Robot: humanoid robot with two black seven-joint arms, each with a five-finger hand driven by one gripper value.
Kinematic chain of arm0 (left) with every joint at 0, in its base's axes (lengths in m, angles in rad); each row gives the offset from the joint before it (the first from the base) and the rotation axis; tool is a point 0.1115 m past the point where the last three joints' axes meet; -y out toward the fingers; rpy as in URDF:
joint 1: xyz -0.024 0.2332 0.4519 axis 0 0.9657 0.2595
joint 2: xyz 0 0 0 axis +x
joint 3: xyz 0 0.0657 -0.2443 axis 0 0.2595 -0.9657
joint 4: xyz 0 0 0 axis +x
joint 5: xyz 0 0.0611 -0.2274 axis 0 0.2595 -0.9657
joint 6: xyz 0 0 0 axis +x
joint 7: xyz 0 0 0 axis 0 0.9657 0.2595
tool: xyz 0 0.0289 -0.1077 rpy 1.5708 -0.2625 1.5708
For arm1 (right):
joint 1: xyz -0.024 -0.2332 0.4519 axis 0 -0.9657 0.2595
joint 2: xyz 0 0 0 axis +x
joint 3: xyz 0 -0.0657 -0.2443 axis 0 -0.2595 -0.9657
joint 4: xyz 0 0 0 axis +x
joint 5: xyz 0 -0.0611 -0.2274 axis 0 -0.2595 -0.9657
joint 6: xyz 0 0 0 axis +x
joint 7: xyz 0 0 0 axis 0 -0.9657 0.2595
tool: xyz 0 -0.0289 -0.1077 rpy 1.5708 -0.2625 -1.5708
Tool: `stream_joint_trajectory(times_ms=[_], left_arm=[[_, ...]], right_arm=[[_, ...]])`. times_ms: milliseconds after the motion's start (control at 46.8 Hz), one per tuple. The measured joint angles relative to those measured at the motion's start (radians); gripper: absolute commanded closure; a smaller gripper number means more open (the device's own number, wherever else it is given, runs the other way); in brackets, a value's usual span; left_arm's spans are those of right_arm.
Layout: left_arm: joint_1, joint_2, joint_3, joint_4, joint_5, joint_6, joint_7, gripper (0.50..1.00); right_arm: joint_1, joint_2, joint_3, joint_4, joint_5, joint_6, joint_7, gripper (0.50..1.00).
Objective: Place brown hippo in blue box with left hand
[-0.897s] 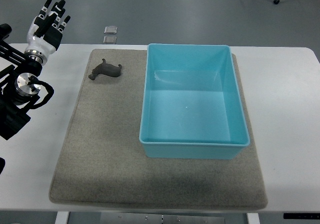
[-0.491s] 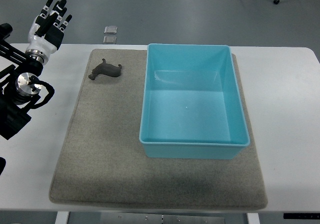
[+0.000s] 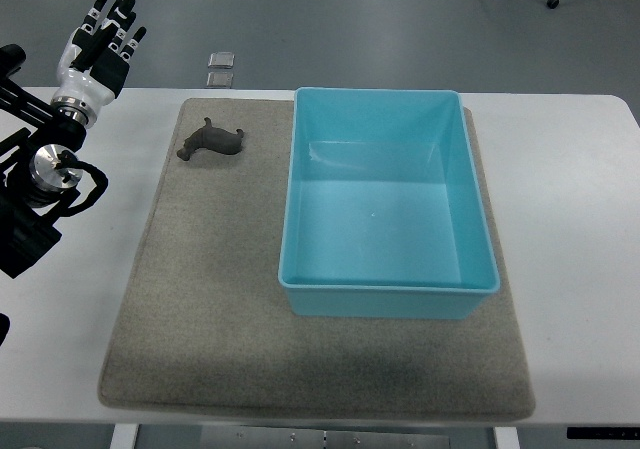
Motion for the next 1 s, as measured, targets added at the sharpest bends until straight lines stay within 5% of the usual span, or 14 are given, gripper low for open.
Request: stream_joint_trajectory(times_ms=[534,1004], left_arm=[[-0.009,0.016,0.073,0.005,0.039,-0.116,0.001,0.510],[-0.062,0.062,0.072,0.002,0.690,-0.105,-0.014,0.531]], right_arm=[[0.000,0.000,0.000,0.000,0.000,0.000,0.000,0.564],[0.000,0.000,0.000,0.000,0.000,0.000,-0.001,0.564]])
